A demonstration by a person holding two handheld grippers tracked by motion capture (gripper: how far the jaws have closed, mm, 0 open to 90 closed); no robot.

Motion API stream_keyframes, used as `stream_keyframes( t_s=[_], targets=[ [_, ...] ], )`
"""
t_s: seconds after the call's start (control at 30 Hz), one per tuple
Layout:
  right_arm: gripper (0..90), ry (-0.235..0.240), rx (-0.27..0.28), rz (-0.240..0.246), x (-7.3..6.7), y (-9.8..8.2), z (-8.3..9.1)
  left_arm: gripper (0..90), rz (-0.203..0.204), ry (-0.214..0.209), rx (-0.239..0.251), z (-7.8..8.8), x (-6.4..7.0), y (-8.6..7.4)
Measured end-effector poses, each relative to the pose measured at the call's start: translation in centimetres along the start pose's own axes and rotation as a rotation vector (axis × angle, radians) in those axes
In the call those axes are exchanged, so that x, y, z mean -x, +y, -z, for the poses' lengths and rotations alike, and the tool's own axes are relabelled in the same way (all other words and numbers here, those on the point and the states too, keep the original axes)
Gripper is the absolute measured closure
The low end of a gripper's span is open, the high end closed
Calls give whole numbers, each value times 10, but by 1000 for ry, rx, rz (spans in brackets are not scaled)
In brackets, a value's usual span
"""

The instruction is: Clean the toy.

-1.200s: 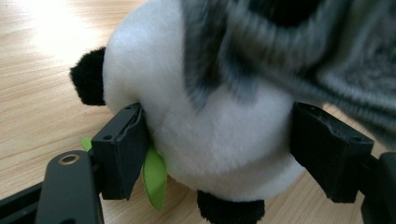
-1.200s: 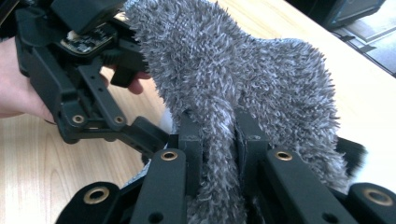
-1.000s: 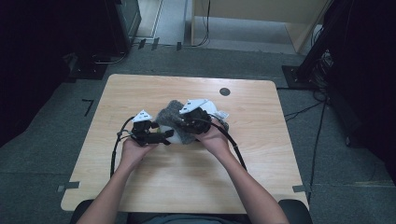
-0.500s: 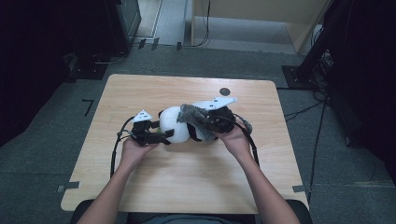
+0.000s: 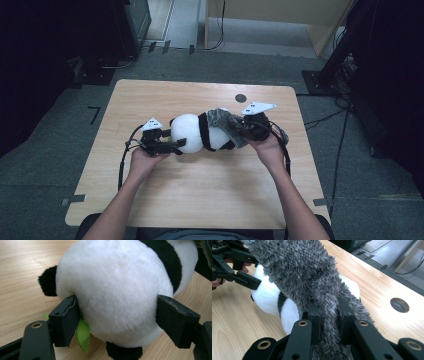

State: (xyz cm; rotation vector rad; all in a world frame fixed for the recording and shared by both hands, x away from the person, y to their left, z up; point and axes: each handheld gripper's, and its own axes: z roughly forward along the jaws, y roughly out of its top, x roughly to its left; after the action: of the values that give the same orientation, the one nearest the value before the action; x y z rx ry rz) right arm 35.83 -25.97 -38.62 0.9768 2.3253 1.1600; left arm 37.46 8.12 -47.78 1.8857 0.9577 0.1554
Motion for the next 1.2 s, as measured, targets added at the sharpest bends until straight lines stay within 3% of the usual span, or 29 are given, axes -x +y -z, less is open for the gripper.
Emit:
stream_keyframes(
  t_s=[0.2, 0.4, 0.57, 0.8, 1.07, 1.2],
  targets=[
    [778, 22, 24, -18, 0, 1, 6, 222, 3, -2, 0, 0, -1, 0],
    [779, 77, 42, 3, -17, 16, -1, 223, -1, 3, -3, 0, 0, 1],
    [779, 127, 24, 64, -41, 29, -23, 223, -2, 3, -7, 0, 1, 1],
    [779, 168, -14, 100, -66, 41, -55, 224, -1, 7, -10, 0, 2, 2],
    [779, 188, -49, 87, -75, 43, -81, 226, -3, 11, -10, 1, 2, 2],
    [778, 196, -71, 66, -73, 39, -89, 226, -7, 14, -12, 0, 2, 2]
  ],
)
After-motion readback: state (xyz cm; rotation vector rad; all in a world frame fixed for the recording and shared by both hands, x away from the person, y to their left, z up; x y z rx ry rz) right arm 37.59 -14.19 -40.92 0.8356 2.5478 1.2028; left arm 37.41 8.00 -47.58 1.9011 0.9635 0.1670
